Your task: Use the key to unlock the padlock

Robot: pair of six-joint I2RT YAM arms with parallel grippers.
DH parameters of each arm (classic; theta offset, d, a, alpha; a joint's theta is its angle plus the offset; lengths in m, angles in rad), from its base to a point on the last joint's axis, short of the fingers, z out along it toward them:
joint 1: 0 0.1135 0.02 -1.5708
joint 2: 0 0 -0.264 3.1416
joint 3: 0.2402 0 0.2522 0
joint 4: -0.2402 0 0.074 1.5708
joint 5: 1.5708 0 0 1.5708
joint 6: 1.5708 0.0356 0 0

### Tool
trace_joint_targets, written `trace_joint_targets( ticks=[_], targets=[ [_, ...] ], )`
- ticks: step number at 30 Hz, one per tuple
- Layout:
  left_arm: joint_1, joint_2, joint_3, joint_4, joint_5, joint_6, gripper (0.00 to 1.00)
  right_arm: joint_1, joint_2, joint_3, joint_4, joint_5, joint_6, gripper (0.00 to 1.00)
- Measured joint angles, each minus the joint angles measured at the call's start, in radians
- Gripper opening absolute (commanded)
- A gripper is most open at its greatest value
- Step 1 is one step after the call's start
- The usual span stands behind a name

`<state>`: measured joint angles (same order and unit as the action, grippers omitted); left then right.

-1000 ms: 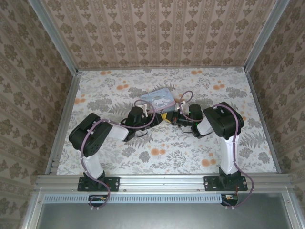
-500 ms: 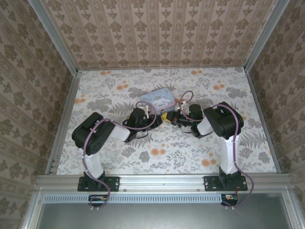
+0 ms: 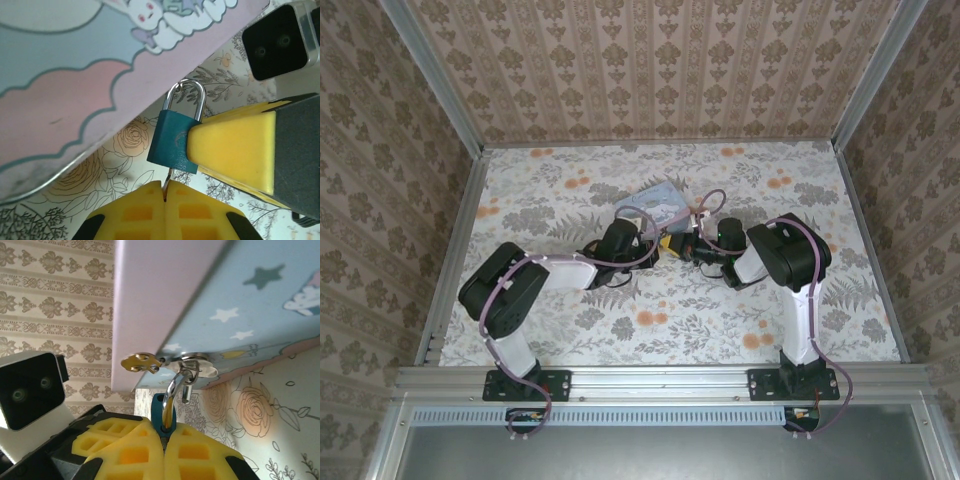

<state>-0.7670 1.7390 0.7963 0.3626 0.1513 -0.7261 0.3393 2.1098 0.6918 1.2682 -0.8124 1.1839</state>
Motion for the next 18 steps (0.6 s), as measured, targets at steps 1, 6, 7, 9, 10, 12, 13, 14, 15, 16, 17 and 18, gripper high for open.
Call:
trace_joint_targets(
  ticks=[1,6,7,9,10,12,13,14,15,16,17,18],
  targets=[
    [-0.003,-0.006,0.001,-0.012,-0.005,0.013,0.33,0.000,0.000,0.000,0.000,-0.004,-0.001,0.00],
    [-0.011,-0.064,0.000,-0.065,-0.013,0.045,0.54,-0.004,0.000,0.000,-0.015,-0.002,-0.010,0.00],
    [-0.009,-0.085,0.000,-0.074,-0.015,0.048,0.56,-0.006,0.000,-0.001,-0.023,-0.002,-0.014,0.00],
    [0.003,-0.126,0.000,-0.093,-0.018,0.049,0.59,-0.014,0.000,-0.006,-0.035,-0.002,-0.031,0.00],
    [0.013,-0.150,0.000,-0.102,-0.018,0.050,0.60,-0.019,0.000,-0.009,-0.046,-0.001,-0.039,0.00],
    [0.035,-0.186,0.000,-0.121,-0.018,0.050,0.62,-0.027,0.000,-0.015,-0.073,0.000,-0.060,0.00],
    [0.048,-0.200,0.005,-0.144,-0.019,0.051,0.63,-0.030,-0.002,-0.016,-0.080,-0.001,-0.066,0.00],
    [0.061,-0.209,0.012,-0.164,-0.019,0.051,0.65,-0.032,-0.006,-0.016,-0.092,0.000,-0.076,0.00],
    [0.074,-0.211,0.024,-0.188,-0.021,0.057,0.67,-0.034,-0.010,-0.016,-0.103,0.000,-0.086,0.00],
    [0.086,-0.211,0.040,-0.218,-0.023,0.065,0.69,-0.035,-0.013,-0.016,-0.114,0.000,-0.095,0.00],
    [0.099,-0.211,0.061,-0.255,-0.028,0.075,0.69,-0.036,-0.016,-0.016,-0.123,0.000,-0.105,0.00],
    [0.109,-0.211,0.078,-0.285,-0.031,0.082,0.69,-0.038,-0.018,-0.016,-0.129,0.000,-0.111,0.00]
  ],
)
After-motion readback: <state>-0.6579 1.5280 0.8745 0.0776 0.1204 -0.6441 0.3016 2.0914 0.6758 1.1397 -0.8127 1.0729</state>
